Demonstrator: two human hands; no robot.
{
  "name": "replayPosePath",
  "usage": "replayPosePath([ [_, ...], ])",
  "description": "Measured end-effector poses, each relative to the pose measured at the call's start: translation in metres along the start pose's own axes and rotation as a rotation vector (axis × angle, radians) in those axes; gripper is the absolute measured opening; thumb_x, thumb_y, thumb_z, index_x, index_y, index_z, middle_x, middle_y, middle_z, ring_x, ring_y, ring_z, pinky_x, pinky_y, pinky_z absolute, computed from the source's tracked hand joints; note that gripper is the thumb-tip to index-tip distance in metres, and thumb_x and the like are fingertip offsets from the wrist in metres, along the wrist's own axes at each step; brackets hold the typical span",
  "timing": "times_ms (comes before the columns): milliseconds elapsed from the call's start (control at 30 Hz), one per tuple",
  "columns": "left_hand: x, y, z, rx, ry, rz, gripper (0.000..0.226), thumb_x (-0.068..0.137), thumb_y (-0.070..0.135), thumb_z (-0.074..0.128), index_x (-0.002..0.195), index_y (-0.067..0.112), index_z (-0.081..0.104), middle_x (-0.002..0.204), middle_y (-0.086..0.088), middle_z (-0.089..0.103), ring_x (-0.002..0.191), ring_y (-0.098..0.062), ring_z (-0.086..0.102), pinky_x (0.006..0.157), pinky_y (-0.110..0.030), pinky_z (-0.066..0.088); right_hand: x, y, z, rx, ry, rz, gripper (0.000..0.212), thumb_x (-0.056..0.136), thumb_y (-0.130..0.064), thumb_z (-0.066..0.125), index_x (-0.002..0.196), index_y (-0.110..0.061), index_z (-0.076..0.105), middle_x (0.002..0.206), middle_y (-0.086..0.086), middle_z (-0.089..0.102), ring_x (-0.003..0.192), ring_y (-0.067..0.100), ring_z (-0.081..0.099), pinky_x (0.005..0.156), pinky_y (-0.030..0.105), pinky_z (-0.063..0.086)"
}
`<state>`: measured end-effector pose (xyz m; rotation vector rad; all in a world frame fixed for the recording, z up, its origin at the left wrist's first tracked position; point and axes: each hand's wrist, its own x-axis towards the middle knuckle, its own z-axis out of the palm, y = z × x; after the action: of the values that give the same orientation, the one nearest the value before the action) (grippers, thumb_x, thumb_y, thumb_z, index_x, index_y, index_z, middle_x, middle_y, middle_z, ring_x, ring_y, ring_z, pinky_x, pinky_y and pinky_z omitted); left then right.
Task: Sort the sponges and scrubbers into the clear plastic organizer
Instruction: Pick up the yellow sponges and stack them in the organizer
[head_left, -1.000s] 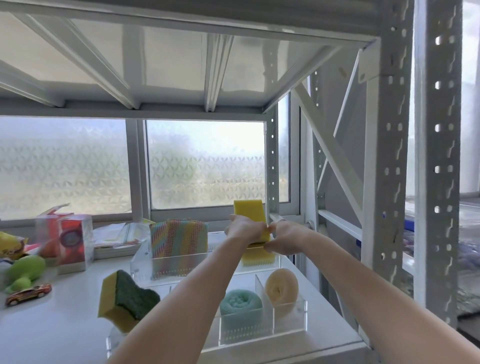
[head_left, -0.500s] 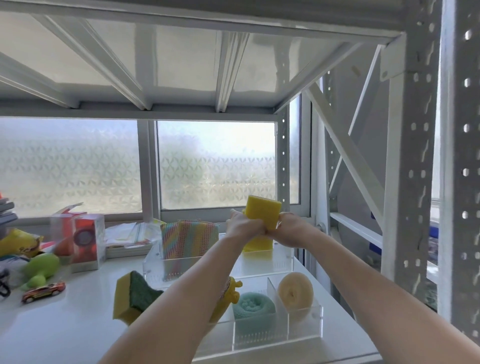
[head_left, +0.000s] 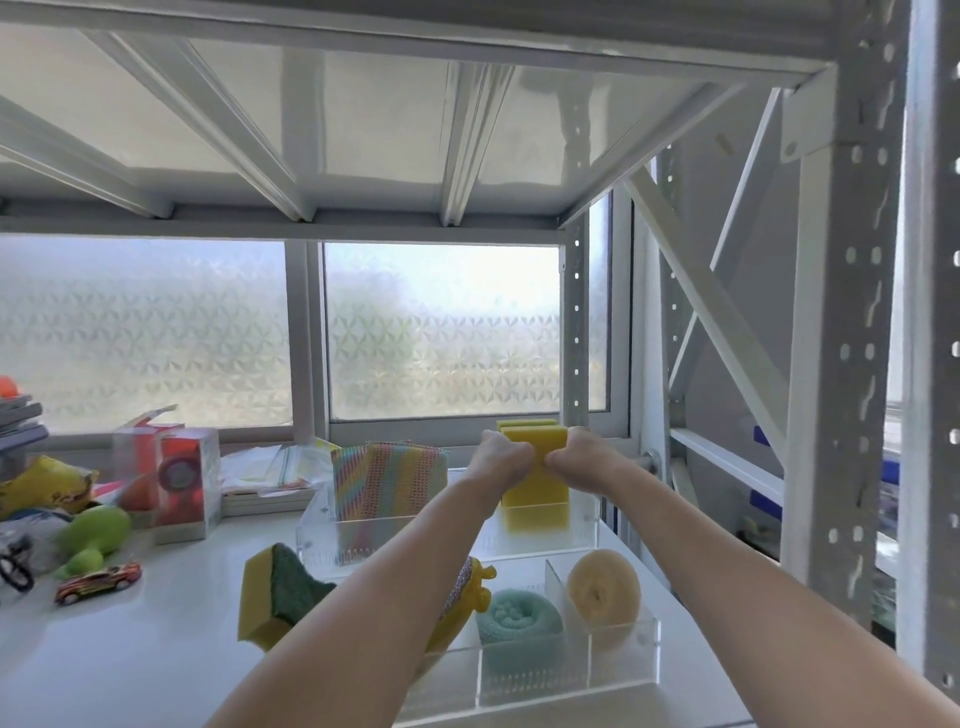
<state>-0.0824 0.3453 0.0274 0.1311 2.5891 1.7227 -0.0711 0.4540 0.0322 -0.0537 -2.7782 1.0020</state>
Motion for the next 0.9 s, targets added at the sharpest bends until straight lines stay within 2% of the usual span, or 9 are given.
replayPosePath([
  [67, 0.003, 0.0, -0.001, 0.031, -0.002, 0.006, 0.061, 0.071, 0.013, 0.04, 0.13, -0.002, 0.049, 0.117, -0.017, 0.064, 0.102, -0.027, 0.063, 0.068, -0.031, 0.049, 0.004, 0.001, 0.0, 0.003, 0.043, 0.016, 0.026, 0.085, -0.012, 0.047, 0.106, 0.0, 0.056, 0.098, 0.015, 0.062, 0.09, 0.027, 0.06, 0.076, 0.035, 0.048],
  [133, 0.004, 0.0, -0.002, 0.067, 0.0, 0.018, 0.047, 0.079, 0.01, 0.039, 0.12, -0.002, 0.058, 0.115, -0.016, 0.067, 0.104, -0.028, 0.064, 0.08, -0.035, 0.054, 0.008, 0.002, 0.002, 0.001, 0.057, 0.028, 0.028, 0.086, -0.016, 0.046, 0.106, 0.0, 0.057, 0.1, 0.015, 0.063, 0.092, 0.028, 0.062, 0.077, 0.037, 0.049],
  [233, 0.003, -0.001, 0.001, 0.119, 0.032, 0.018, 0.046, 0.082, 0.01, 0.037, 0.121, -0.003, 0.058, 0.123, -0.02, 0.064, 0.113, -0.032, 0.061, 0.097, -0.04, 0.053, 0.009, 0.004, 0.006, 0.001, 0.035, 0.029, 0.019, 0.091, -0.017, 0.042, 0.095, -0.005, 0.056, 0.093, 0.012, 0.058, 0.083, 0.024, 0.055, 0.069, 0.031, 0.042],
  [333, 0.0, -0.002, 0.004, 0.164, 0.044, 0.004, 0.052, 0.08, 0.014, 0.037, 0.126, -0.002, 0.055, 0.131, -0.021, 0.057, 0.117, -0.033, 0.059, 0.096, -0.039, 0.053, 0.008, 0.005, 0.008, 0.018, 0.037, 0.052, 0.017, 0.091, -0.017, 0.041, 0.091, -0.006, 0.054, 0.091, 0.012, 0.057, 0.082, 0.024, 0.053, 0.066, 0.028, 0.038],
  [433, -0.003, -0.005, 0.004, 0.206, 0.039, 0.008, 0.05, 0.084, 0.014, 0.037, 0.129, -0.002, 0.051, 0.133, -0.021, 0.055, 0.119, -0.033, 0.057, 0.096, -0.038, 0.05, 0.013, 0.009, 0.014, 0.039, 0.034, 0.057, 0.015, 0.084, -0.017, 0.043, 0.088, -0.008, 0.055, 0.093, 0.013, 0.059, 0.082, 0.025, 0.053, 0.071, 0.031, 0.042],
  [567, -0.006, -0.006, 0.004, 0.244, 0.042, 0.025, 0.048, 0.086, 0.012, 0.038, 0.129, -0.004, 0.052, 0.133, -0.022, 0.056, 0.12, -0.033, 0.057, 0.095, -0.039, 0.05, 0.018, 0.015, 0.024, 0.02, 0.063, 0.074, 0.042, 0.079, -0.026, 0.044, 0.111, -0.002, 0.056, 0.12, 0.021, 0.059, 0.103, 0.031, 0.058, 0.082, 0.037, 0.046],
  [700, -0.007, -0.004, 0.001, 0.273, 0.025, 0.034, 0.048, 0.085, 0.011, 0.04, 0.128, -0.004, 0.053, 0.132, -0.022, 0.057, 0.12, -0.032, 0.057, 0.094, -0.038, 0.05, 0.011, 0.018, 0.021, 0.044, 0.026, 0.097, 0.057, 0.073, -0.028, 0.043, 0.123, -0.003, 0.055, 0.123, 0.02, 0.06, 0.109, 0.034, 0.059, 0.09, 0.04, 0.048],
  [767, -0.009, -0.001, -0.006, 0.279, 0.053, 0.044, 0.051, 0.082, 0.014, 0.041, 0.129, -0.004, 0.051, 0.132, -0.022, 0.056, 0.121, -0.032, 0.056, 0.09, -0.034, 0.049, -0.002, 0.009, 0.014, 0.052, 0.096, 0.105, 0.056, 0.08, -0.025, 0.043, 0.13, 0.0, 0.049, 0.13, 0.021, 0.055, 0.116, 0.036, 0.054, 0.096, 0.041, 0.045],
  [900, -0.013, 0.006, -0.035, 0.275, 0.234, 0.072, 0.057, 0.082, 0.013, 0.04, 0.136, -0.007, 0.04, 0.139, -0.024, 0.047, 0.126, -0.036, 0.048, 0.103, -0.04, 0.041, -0.019, -0.021, -0.001, 0.081, 0.424, -0.064, 0.048, 0.09, -0.018, 0.046, 0.133, 0.002, 0.042, 0.137, 0.021, 0.045, 0.126, 0.035, 0.044, 0.103, 0.042, 0.037],
])
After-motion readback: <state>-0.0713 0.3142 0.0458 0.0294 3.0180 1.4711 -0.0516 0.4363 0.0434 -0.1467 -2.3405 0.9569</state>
